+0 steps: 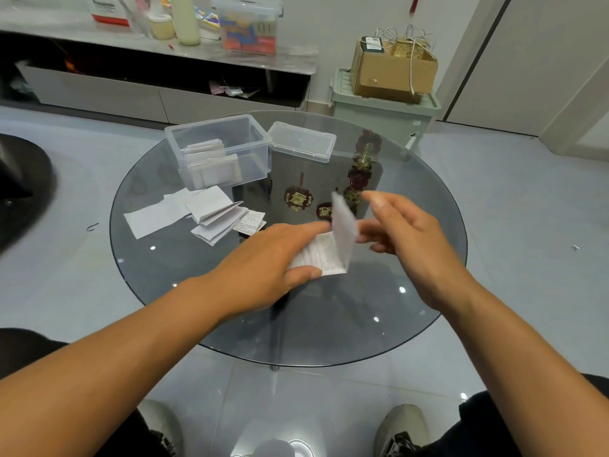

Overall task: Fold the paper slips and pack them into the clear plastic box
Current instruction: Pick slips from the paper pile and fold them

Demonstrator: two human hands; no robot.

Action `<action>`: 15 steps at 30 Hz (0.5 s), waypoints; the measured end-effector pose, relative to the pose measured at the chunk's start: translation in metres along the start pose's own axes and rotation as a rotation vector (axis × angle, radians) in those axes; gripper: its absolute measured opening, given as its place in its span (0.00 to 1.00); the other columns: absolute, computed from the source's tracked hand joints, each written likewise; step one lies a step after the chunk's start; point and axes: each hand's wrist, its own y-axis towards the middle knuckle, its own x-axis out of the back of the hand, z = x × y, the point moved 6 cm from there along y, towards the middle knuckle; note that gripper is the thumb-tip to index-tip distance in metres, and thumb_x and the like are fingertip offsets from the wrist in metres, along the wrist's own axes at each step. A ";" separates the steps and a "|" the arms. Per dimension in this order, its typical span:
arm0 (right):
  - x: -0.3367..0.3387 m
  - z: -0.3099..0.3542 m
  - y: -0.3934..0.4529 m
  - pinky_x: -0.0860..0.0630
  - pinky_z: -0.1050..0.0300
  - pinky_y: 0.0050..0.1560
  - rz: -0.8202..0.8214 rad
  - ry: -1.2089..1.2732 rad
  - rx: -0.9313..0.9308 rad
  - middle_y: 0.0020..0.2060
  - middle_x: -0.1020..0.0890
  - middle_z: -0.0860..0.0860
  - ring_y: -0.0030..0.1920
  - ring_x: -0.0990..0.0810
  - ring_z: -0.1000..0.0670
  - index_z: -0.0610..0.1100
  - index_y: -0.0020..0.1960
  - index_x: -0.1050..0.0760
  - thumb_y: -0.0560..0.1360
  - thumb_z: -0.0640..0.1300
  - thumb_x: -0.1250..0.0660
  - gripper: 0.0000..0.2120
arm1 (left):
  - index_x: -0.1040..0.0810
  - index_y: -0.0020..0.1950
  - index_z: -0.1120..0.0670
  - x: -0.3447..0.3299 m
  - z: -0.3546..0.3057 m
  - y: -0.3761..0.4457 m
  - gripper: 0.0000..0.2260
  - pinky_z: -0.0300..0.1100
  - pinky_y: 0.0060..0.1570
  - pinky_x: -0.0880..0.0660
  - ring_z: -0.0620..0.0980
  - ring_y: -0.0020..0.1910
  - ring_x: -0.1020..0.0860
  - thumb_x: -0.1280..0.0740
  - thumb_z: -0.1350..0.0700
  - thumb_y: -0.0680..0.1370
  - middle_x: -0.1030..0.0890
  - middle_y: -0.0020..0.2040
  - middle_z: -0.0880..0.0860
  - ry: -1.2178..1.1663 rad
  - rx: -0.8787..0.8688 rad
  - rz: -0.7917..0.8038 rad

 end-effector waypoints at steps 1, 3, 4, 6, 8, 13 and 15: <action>-0.008 -0.001 -0.002 0.23 0.57 0.54 0.068 -0.048 0.033 0.46 0.12 0.54 0.49 0.15 0.56 0.53 0.60 0.19 0.83 0.54 0.38 0.12 | 0.42 0.76 0.36 0.002 0.002 0.000 0.32 0.51 0.65 0.28 0.45 0.67 0.28 0.29 0.43 0.78 0.27 0.70 0.41 -0.132 0.049 -0.005; -0.022 -0.005 -0.006 0.21 0.57 0.56 0.182 -0.172 0.100 0.47 0.13 0.56 0.51 0.15 0.56 0.51 0.55 0.16 0.82 0.51 0.34 0.09 | 0.49 0.77 0.34 0.006 0.006 0.000 0.43 0.48 0.68 0.29 0.42 0.69 0.29 0.23 0.45 0.73 0.30 0.73 0.40 -0.324 0.119 -0.020; -0.027 -0.009 -0.008 0.21 0.59 0.54 0.228 -0.238 0.111 0.47 0.13 0.57 0.50 0.16 0.58 0.52 0.54 0.15 0.81 0.50 0.32 0.08 | 0.53 0.78 0.33 0.008 0.009 -0.001 0.48 0.46 0.70 0.31 0.41 0.72 0.32 0.21 0.47 0.72 0.34 0.76 0.42 -0.366 0.143 -0.018; -0.034 -0.016 -0.009 0.24 0.68 0.48 0.293 -0.401 0.117 0.48 0.15 0.62 0.48 0.19 0.62 0.55 0.55 0.15 0.79 0.50 0.28 0.07 | 0.56 0.79 0.31 0.014 0.015 -0.004 0.53 0.44 0.73 0.36 0.40 0.77 0.39 0.19 0.49 0.69 0.42 0.80 0.42 -0.380 0.160 0.025; -0.035 -0.020 -0.008 0.28 0.72 0.47 0.293 -0.562 0.156 0.49 0.19 0.67 0.52 0.23 0.66 0.58 0.57 0.16 0.77 0.50 0.26 0.09 | 0.50 0.80 0.33 0.020 0.019 -0.008 0.49 0.41 0.73 0.41 0.38 0.78 0.45 0.20 0.45 0.69 0.49 0.81 0.37 -0.247 0.152 0.117; -0.038 -0.023 -0.001 0.30 0.70 0.46 0.238 -0.522 0.137 0.52 0.20 0.61 0.51 0.23 0.61 0.56 0.56 0.16 0.75 0.48 0.23 0.10 | 0.25 0.71 0.39 0.018 0.014 -0.015 0.20 0.45 0.72 0.35 0.41 0.74 0.36 0.35 0.40 0.79 0.36 0.78 0.39 0.014 0.078 0.205; -0.033 -0.024 0.001 0.28 0.67 0.48 0.127 -0.549 0.109 0.56 0.21 0.59 0.50 0.22 0.59 0.55 0.61 0.18 0.76 0.49 0.24 0.14 | 0.23 0.69 0.39 0.016 0.013 -0.012 0.16 0.46 0.71 0.34 0.43 0.73 0.34 0.34 0.45 0.81 0.33 0.76 0.40 0.051 0.066 0.175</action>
